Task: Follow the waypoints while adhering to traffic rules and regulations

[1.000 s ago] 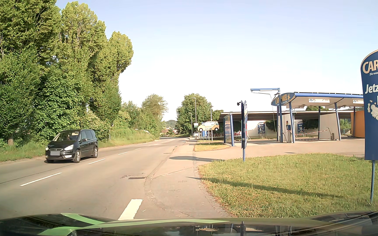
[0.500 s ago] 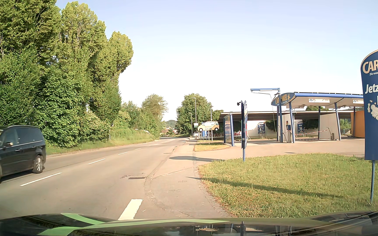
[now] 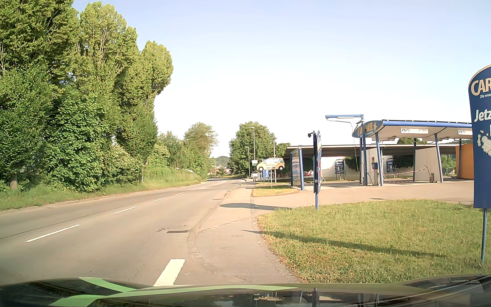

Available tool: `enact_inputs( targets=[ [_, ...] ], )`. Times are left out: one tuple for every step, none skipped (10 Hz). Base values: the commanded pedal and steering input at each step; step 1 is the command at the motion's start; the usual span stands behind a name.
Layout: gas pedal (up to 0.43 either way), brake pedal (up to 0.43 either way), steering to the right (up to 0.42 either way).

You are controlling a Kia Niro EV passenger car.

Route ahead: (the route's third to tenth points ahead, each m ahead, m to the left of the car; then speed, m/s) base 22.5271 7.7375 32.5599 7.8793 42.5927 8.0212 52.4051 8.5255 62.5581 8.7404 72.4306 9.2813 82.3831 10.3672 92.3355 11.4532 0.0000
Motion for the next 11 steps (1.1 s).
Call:
enact_inputs(
  targets=[
    [0.000,0.280,-0.007],
    [0.000,0.280,-0.007],
    [0.000,0.280,-0.007],
    [0.000,0.280,-0.007],
    [0.000,0.280,-0.007],
    [0.000,0.280,-0.007],
    [0.000,0.280,-0.007],
    [0.000,0.280,-0.007],
    [0.000,0.280,-0.007],
    [0.000,0.280,-0.007],
    [0.000,0.287,-0.007]
  ],
)
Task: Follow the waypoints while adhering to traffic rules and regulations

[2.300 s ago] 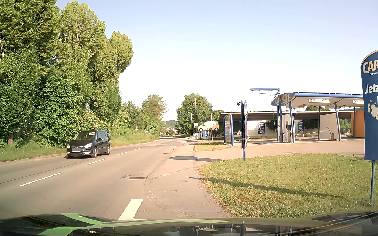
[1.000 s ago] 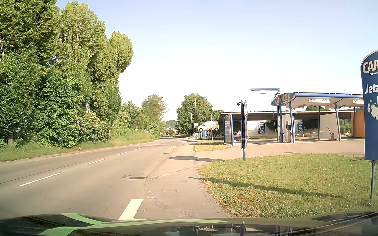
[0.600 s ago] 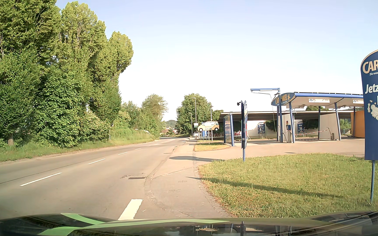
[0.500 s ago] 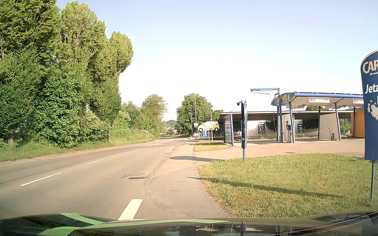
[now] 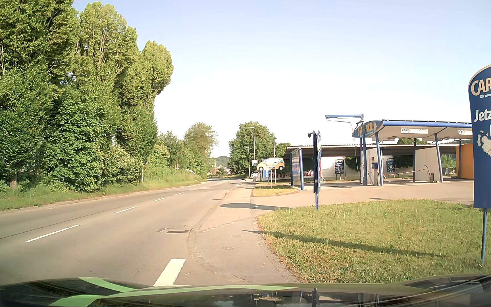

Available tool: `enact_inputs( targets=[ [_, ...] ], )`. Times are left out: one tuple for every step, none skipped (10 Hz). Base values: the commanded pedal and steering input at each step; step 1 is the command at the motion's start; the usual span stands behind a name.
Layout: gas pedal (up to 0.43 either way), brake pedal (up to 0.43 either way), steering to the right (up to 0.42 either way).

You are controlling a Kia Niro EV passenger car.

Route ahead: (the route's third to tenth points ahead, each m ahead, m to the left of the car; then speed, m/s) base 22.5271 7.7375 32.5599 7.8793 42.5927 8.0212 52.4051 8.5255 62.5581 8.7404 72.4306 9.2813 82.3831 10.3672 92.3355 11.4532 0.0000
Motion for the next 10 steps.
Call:
enact_inputs(
  targets=[
    [0.000,0.287,-0.007],
    [0.000,0.287,-0.007],
    [0.000,0.287,-0.007],
    [0.000,0.287,-0.007],
    [0.000,0.287,-0.007],
    [0.000,0.287,-0.007],
    [0.000,0.287,-0.007],
    [0.000,0.287,-0.007],
    [0.000,0.287,-0.007],
    [0.000,0.293,-0.007]
  ],
)
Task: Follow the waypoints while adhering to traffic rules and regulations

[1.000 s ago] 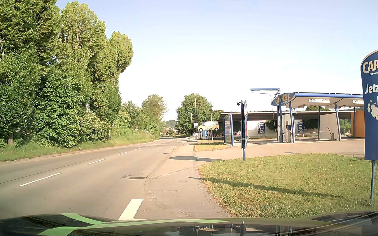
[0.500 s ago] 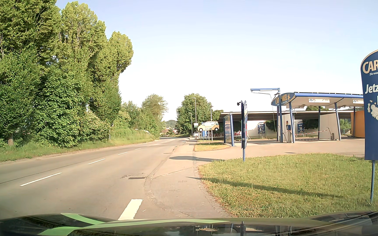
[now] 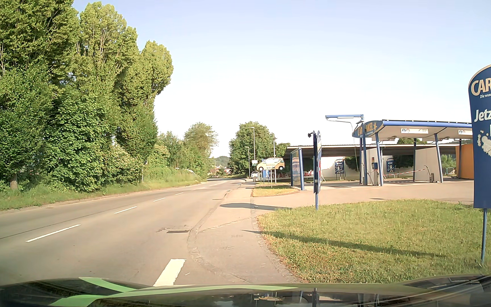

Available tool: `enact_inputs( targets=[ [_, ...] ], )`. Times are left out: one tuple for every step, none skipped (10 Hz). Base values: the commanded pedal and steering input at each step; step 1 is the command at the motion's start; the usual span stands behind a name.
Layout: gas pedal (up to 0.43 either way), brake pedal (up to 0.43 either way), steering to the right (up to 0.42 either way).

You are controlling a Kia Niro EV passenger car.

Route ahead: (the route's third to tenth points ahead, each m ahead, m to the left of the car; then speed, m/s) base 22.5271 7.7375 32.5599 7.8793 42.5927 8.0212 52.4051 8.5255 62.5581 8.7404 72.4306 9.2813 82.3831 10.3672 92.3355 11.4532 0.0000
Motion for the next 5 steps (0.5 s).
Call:
enact_inputs(
  targets=[
    [0.000,0.293,-0.007],
    [0.000,0.293,-0.007],
    [0.000,0.293,-0.007],
    [0.000,0.293,-0.007],
    [0.000,0.293,-0.007]
  ],
)
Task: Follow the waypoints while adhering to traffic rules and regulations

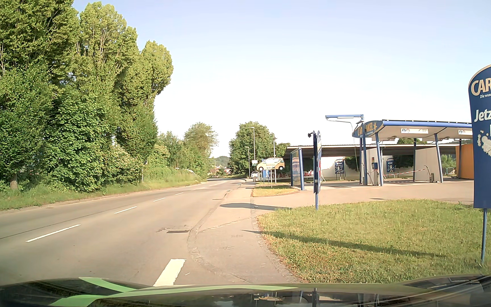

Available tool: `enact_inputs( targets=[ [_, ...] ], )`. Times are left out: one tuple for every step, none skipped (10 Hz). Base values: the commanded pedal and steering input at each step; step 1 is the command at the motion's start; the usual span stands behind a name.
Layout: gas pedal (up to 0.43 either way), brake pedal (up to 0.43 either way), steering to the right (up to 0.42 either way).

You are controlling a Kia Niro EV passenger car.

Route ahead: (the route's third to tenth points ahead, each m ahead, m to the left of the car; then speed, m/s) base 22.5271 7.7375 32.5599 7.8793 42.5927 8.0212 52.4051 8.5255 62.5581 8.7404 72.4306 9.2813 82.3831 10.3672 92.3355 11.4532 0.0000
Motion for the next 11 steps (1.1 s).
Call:
enact_inputs(
  targets=[
    [0.000,0.299,-0.007],
    [0.000,0.299,-0.007],
    [0.000,0.299,-0.007],
    [0.000,0.299,-0.007],
    [0.000,0.299,-0.007],
    [0.000,0.299,-0.007],
    [0.000,0.299,-0.007],
    [0.000,0.299,-0.007],
    [0.000,0.299,-0.007],
    [0.000,0.299,-0.007],
    [0.000,0.299,-0.007]
  ],
)
